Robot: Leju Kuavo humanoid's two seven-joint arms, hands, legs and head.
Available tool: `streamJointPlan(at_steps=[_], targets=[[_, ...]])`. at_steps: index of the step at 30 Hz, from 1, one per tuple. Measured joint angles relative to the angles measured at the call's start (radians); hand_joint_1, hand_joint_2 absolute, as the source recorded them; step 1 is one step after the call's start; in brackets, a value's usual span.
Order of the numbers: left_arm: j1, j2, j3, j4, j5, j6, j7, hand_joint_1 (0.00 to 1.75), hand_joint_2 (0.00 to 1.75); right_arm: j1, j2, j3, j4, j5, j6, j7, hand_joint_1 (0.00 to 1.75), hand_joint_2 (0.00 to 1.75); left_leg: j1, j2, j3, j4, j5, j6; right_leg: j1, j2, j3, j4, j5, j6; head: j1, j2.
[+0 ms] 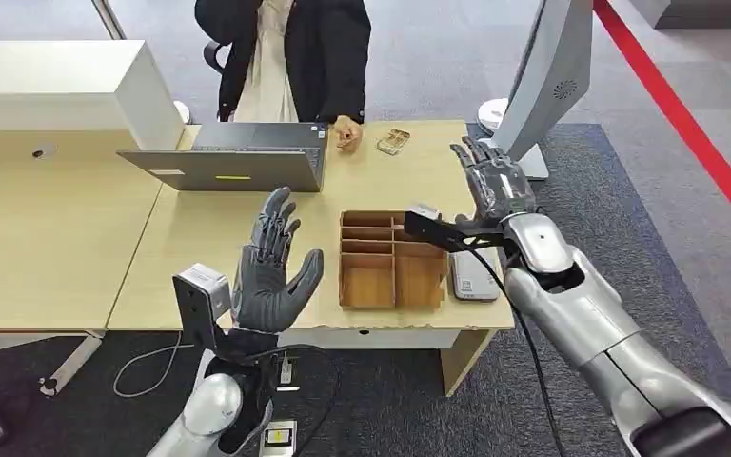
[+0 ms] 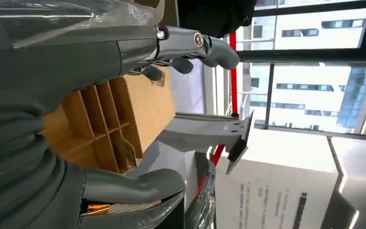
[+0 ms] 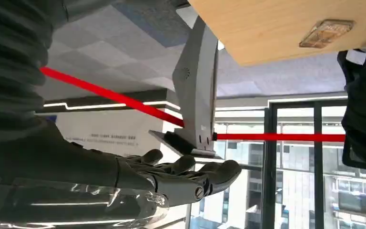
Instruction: Pass the card to the sensor for recognition and then transmit it.
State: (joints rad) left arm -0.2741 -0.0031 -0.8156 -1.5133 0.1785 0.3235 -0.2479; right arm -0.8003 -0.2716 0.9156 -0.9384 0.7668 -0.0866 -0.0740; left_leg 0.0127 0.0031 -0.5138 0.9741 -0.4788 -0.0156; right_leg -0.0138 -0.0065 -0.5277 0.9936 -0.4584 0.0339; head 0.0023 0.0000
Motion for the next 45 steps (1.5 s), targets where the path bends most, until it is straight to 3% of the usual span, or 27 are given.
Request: streamJointPlan(at_steps=[8, 24, 45], targets=[[0.000, 0.000, 0.000, 0.000, -0.004, -0.012, 0.006, 0.00, 1.75, 0.013, 0.020, 0.026, 0.003, 0.013, 0.035, -0.015, 0.00, 1.75, 0.000, 0.000, 0.000, 0.000, 0.000, 0.000, 0.000, 0.000, 0.000, 0.000, 0.000, 0.000, 0.000, 0.000], [-0.006, -0.002, 0.000, -0.001, -0.018, -0.009, 0.003, 0.00, 1.75, -0.020, 0.068, 0.068, 0.014, -0.019, -0.001, -0.029, 0.00, 1.75, 0.000, 0.000, 0.000, 0.000, 0.000, 0.000, 0.000, 0.000, 0.000, 0.000, 0.000, 0.000, 0.000, 0.000], [-0.005, -0.003, 0.000, -0.002, -0.014, 0.013, 0.003, 0.00, 1.75, -0.047, 0.111, 0.110, 0.047, -0.070, 0.015, -0.033, 0.00, 1.75, 0.000, 0.000, -0.001, 0.000, 0.000, 0.000, 0.000, 0.000, -0.001, 0.000, 0.000, 0.000, 0.000, 0.000]])
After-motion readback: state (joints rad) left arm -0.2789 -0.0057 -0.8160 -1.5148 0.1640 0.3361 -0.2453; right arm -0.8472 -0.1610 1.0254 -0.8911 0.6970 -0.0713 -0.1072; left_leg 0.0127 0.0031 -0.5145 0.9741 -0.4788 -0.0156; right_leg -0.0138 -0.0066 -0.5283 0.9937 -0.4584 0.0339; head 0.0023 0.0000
